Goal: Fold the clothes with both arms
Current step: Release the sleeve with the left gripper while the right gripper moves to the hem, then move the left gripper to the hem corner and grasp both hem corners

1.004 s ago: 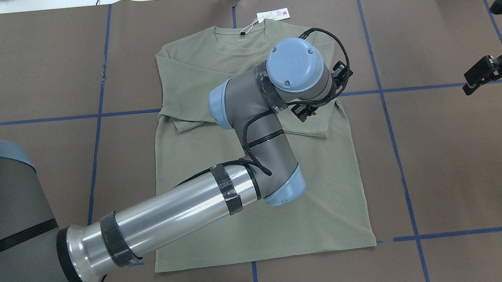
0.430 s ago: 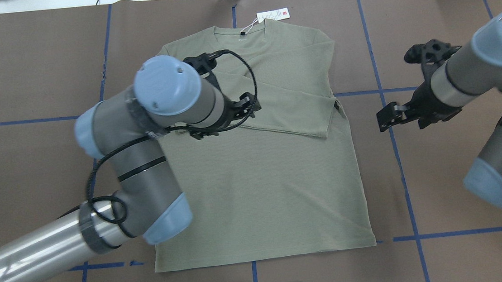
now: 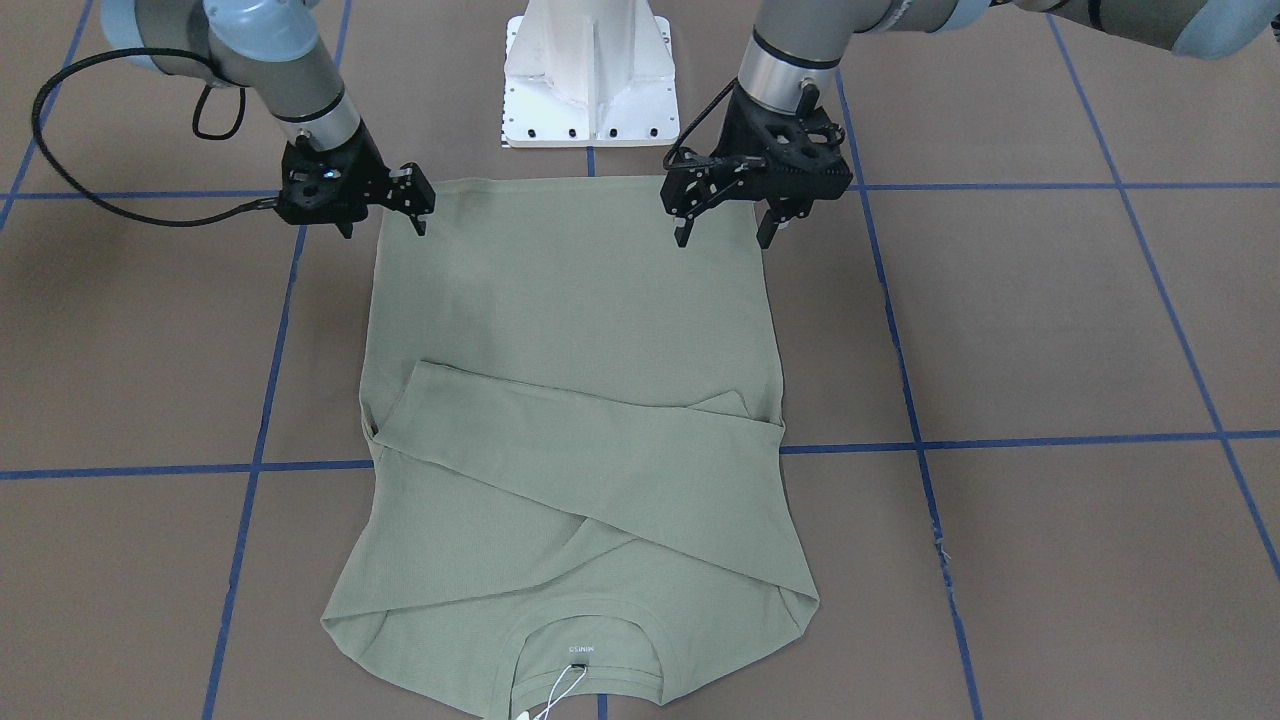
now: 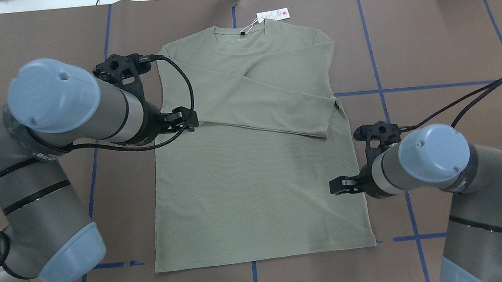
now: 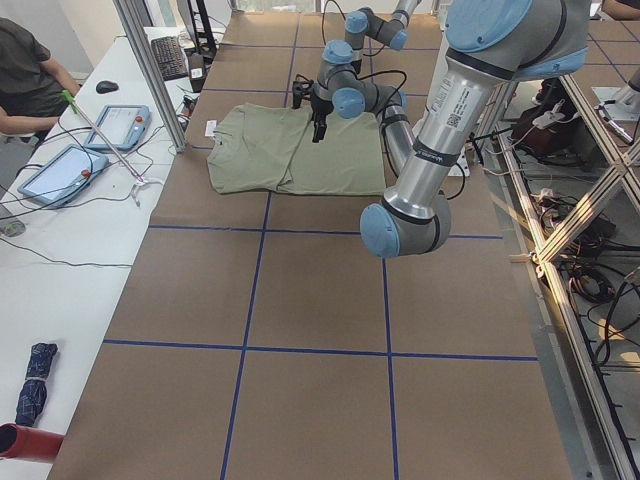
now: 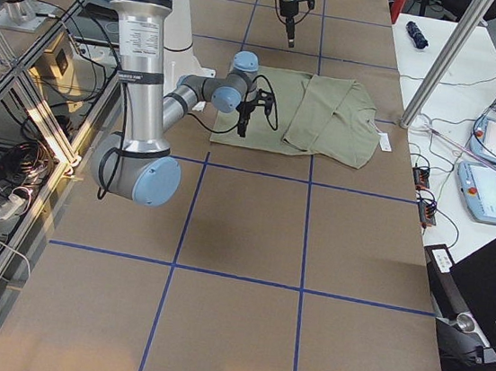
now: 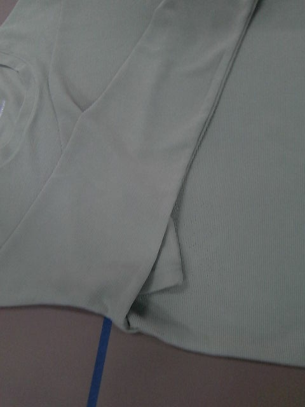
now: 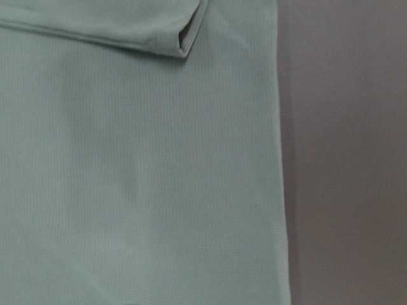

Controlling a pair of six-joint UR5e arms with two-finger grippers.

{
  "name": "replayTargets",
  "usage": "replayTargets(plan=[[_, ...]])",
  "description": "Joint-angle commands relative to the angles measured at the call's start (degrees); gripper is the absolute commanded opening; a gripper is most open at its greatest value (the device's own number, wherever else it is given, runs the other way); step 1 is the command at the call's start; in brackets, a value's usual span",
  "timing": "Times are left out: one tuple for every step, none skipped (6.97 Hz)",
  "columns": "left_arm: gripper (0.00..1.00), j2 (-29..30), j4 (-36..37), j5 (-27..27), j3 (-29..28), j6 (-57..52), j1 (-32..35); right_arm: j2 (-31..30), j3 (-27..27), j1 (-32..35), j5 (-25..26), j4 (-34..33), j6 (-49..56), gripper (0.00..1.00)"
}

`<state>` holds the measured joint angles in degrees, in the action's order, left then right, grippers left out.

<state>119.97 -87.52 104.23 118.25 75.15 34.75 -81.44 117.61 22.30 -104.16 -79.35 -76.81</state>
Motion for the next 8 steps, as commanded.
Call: replayTargets(plan=[[0.99, -0.87, 2.18, 0.0, 2.51, -0.88, 0.32, -1.17, -0.62, -5.15, 1.68, 0.42, -1.86, 1.0], [0.99, -0.87, 2.18, -0.08, 2.42, -0.88, 0.23, -1.87, -1.06, -5.42, 1.51, 0.51, -1.85, 1.0], [0.99, -1.05, 2.18, 0.0, 2.25, -0.36, -0.03, -3.01, -1.07, -5.86, 1.42, 0.51, -1.94, 1.0], [0.99, -1.05, 2.09, 0.0, 2.25, -0.35, -0.12, -3.8, -1.07, -6.04, 1.16, 0.51, -1.85, 0.99], [0.99, -1.05, 2.01, -0.08, 1.9, -0.35, -0.2, -3.81, -1.15, -6.56, 0.98, 0.51, -1.77, 0.97], [0.99, -1.05, 1.92, -0.08, 1.98, -0.35, -0.21, -3.81, -2.02, -7.09, 1.06, 0.51, -1.85, 0.88], [0.99, -1.05, 1.92, -0.17, 1.9, -0.53, -0.12, -3.72, -2.12, -7.1, 0.98, 0.6, -1.77, 0.71], [0.99, -1.05, 1.92, -0.17, 1.81, -0.53, -0.2, -3.9, -2.21, -7.1, 0.98, 0.6, -1.16, 0.42]])
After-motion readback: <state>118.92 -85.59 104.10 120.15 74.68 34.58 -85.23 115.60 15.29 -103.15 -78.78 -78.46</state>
